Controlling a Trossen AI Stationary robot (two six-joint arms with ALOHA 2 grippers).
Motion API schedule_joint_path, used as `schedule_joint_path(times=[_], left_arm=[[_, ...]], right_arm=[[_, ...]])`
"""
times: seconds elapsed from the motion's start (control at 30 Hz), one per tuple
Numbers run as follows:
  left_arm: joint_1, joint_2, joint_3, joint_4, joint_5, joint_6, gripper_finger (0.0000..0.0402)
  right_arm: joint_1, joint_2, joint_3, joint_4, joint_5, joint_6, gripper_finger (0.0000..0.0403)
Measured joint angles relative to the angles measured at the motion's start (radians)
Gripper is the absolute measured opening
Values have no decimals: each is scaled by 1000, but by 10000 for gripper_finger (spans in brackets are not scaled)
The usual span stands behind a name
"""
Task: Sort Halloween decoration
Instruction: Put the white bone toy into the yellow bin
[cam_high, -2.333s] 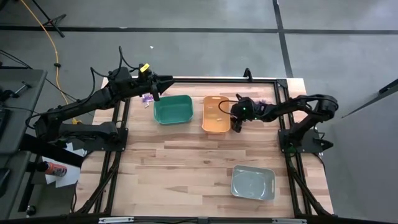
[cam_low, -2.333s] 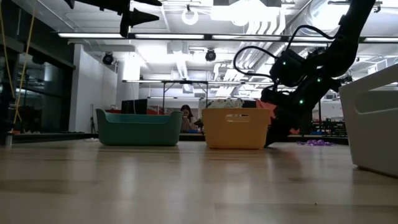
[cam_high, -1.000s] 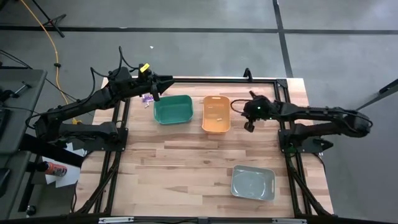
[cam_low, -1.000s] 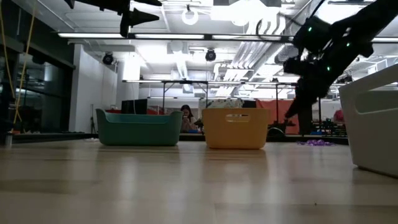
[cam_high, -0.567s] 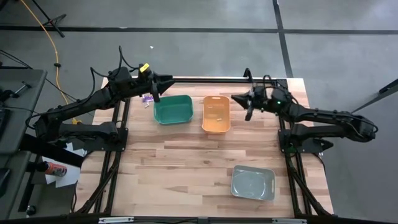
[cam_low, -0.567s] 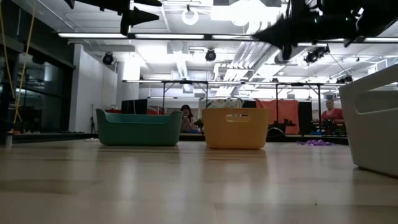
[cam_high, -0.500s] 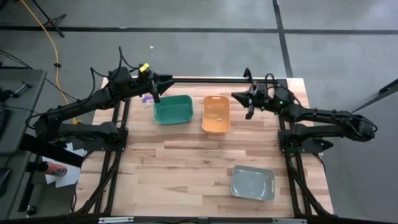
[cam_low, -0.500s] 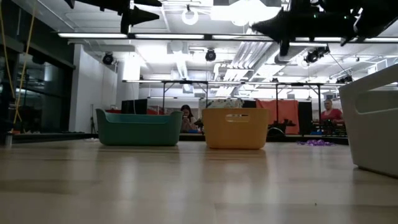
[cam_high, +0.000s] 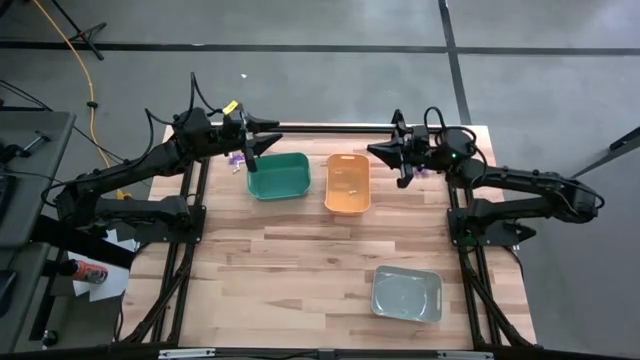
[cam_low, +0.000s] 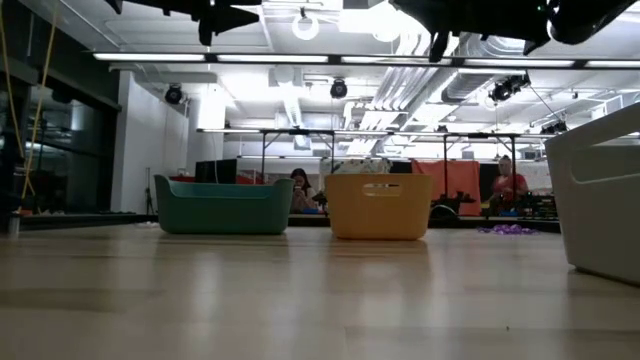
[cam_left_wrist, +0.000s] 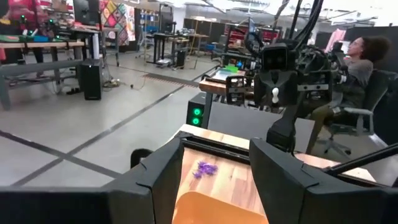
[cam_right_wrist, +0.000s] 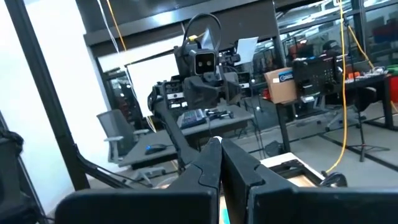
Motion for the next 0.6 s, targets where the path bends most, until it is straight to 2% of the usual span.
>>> schedule_joint_path(times=[0.4,0.5,0.6], left_arm=[[0,0,0,-13,0,-25,174],[0,0,0,-13,-1,-25,174],[0,0,0,-13,-1,-25,174]], right_arm=[[0,0,23,-42,-36,-2,0],[0,32,117,-215,-35,-9,0],[0,109,266,-495,-44,-139,0]])
